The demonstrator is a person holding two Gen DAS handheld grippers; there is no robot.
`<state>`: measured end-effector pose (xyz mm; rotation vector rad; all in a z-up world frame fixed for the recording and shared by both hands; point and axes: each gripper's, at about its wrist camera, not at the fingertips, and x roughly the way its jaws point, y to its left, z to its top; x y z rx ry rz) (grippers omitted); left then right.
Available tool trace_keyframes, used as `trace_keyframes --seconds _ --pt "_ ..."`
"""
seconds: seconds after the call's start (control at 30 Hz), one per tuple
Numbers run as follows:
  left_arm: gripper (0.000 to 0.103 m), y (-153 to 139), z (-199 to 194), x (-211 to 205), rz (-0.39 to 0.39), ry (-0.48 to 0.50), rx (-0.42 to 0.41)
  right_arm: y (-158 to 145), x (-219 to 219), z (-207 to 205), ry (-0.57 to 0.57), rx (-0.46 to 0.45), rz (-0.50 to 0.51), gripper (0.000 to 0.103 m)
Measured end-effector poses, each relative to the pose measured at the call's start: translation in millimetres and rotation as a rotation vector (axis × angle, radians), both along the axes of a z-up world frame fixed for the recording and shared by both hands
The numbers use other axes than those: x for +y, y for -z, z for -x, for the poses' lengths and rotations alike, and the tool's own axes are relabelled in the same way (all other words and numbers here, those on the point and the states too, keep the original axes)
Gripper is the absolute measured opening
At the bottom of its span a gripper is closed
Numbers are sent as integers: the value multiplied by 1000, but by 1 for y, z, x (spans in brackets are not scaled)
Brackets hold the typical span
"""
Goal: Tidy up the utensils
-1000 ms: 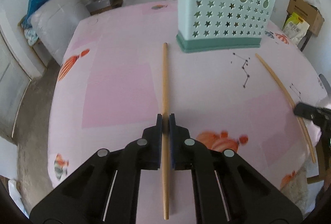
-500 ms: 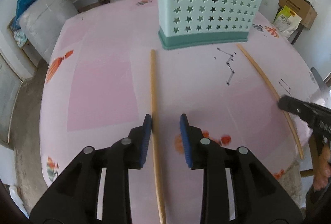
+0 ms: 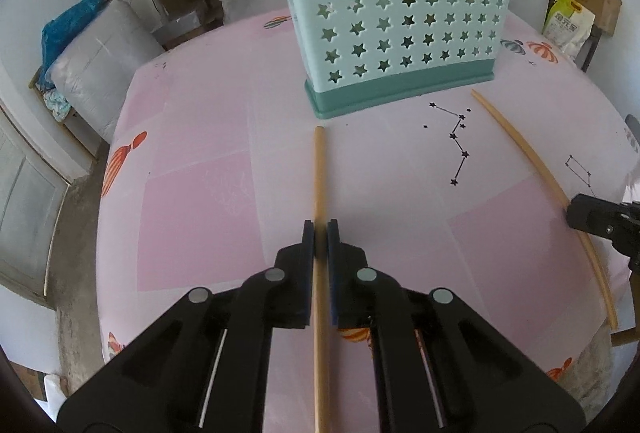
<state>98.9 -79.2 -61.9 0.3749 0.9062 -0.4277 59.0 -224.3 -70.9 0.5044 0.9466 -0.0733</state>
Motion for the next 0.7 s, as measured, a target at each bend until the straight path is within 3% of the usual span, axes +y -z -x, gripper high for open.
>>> trace_keyframes --seconds 0.17,0.3,0.7 --pt "5 0 6 -3 -7 -4 -3 -3 1 -12 -39 19 33 9" --pt "5 0 7 -3 -15 -4 -7 -7 1 -23 -53 24 72 23" --pt "5 -1 12 -7 -20 2 -14 -8 5 -54 -69 26 173 23"
